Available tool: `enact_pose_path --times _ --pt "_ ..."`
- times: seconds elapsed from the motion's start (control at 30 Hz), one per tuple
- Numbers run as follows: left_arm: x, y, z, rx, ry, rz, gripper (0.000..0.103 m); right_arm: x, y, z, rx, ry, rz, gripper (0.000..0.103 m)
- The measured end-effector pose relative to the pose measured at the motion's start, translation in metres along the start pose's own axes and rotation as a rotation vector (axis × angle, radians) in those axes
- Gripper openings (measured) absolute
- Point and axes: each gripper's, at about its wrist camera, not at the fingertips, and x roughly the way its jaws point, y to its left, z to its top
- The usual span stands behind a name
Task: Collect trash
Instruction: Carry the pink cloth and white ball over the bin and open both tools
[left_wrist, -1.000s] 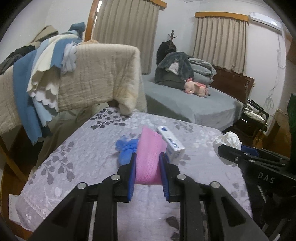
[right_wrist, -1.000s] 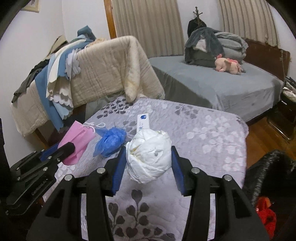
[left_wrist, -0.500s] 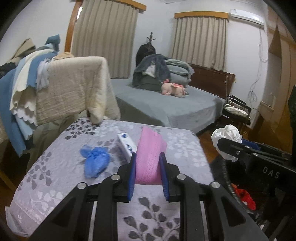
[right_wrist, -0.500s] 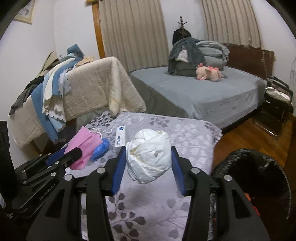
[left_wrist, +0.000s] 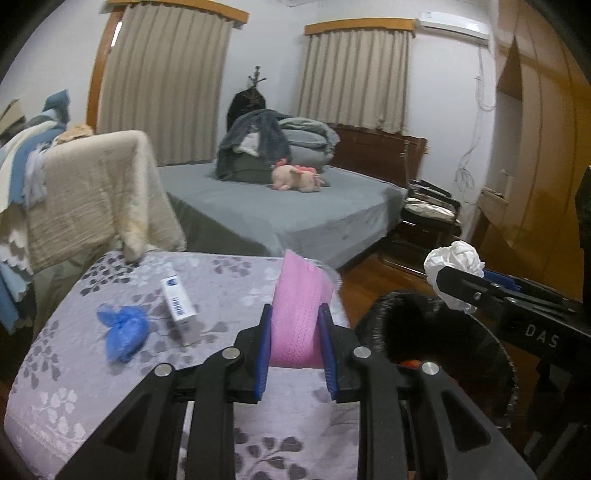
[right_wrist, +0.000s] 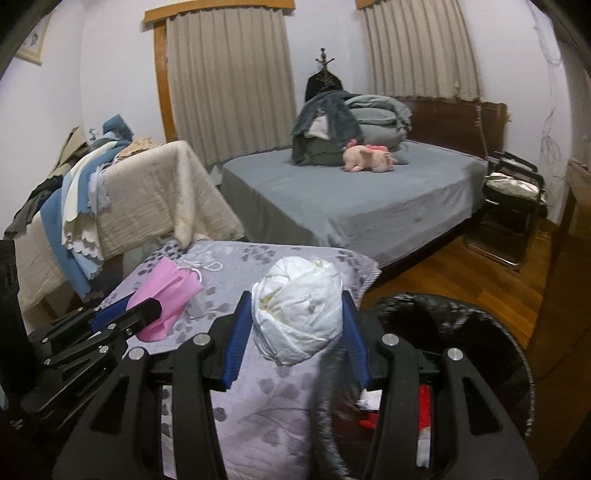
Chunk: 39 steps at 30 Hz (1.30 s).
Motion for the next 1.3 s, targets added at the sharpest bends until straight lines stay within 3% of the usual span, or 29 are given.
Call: enact_pose_path --times 0.63,0.93,1.2,1.3 --pt "0.033 -0.109 0.0 0.13 0.05 -0.209 0.024 -0.043 -0.109 -0.027 0.098 0.001 -0.202 0.046" --pt "0.062 -0.154 -0.009 0.181 0.085 -0.278 0.024 -0.04 -0.15 -0.049 0.139 0.034 -0.264 0.046" --pt "0.088 -0.17 -0.019 0.181 0.142 -0.322 0.025 -0.028 -0.17 -0.062 0.159 0.066 -0.296 0.05" --pt "0.093 -0.172 -0.021 0.175 0.161 -0.339 0.04 -0.023 -0.177 -0.066 0.166 0.08 -0.311 0.058"
